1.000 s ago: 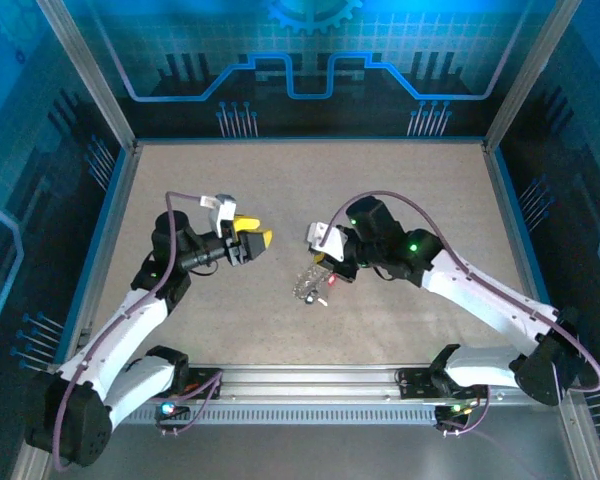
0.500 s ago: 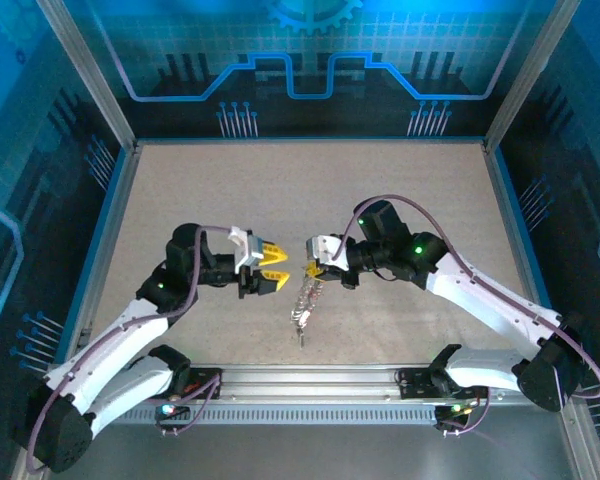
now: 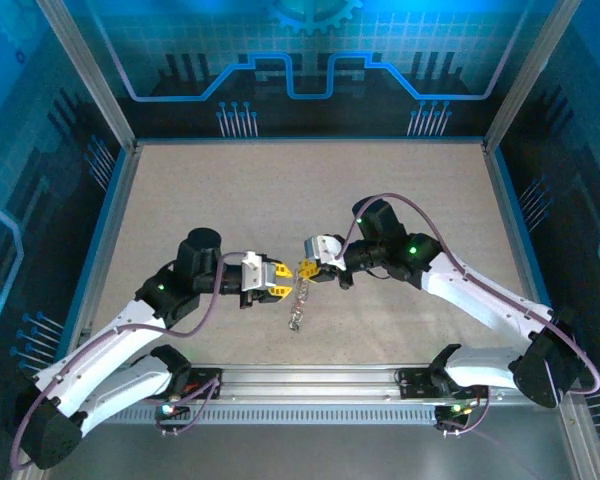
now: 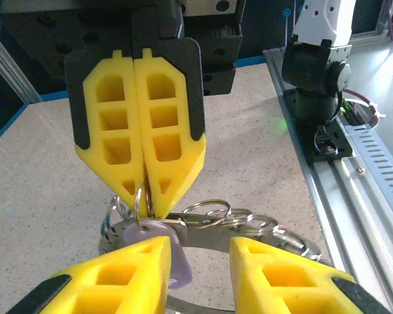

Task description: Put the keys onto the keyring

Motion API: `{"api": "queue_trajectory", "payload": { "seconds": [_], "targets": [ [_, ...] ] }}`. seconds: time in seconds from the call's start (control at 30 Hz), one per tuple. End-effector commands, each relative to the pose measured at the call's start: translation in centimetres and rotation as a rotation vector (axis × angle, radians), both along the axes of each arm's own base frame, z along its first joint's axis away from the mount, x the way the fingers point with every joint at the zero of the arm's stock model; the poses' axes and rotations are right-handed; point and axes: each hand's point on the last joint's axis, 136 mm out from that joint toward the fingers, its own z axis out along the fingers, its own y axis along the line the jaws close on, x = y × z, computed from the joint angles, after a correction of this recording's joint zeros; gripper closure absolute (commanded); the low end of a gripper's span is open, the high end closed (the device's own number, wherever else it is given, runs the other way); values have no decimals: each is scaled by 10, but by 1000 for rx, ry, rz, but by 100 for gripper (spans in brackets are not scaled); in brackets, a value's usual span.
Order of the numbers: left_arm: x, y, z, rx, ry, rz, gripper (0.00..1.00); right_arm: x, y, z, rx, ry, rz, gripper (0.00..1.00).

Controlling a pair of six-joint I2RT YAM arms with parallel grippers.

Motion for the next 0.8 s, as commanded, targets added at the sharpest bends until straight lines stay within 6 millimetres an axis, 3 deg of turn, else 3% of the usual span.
{"api": "queue_trajectory", "payload": {
  "seconds": [0.0,0.37,0.57,0.77],
  "targets": [
    [3,0,13,8,-85,6,70,-6,6,11,52,-33,58,100],
    [8,2,19,8,-102,39,72,-18,12,5,29,-42,111,100],
    [2,0,15,17,-75,-1,85,-20,17,3,19,-48,123,100],
    [-3,0,6,47,-45,-25,83,-21,20,4,18,-53,135,100]
  ]
}}
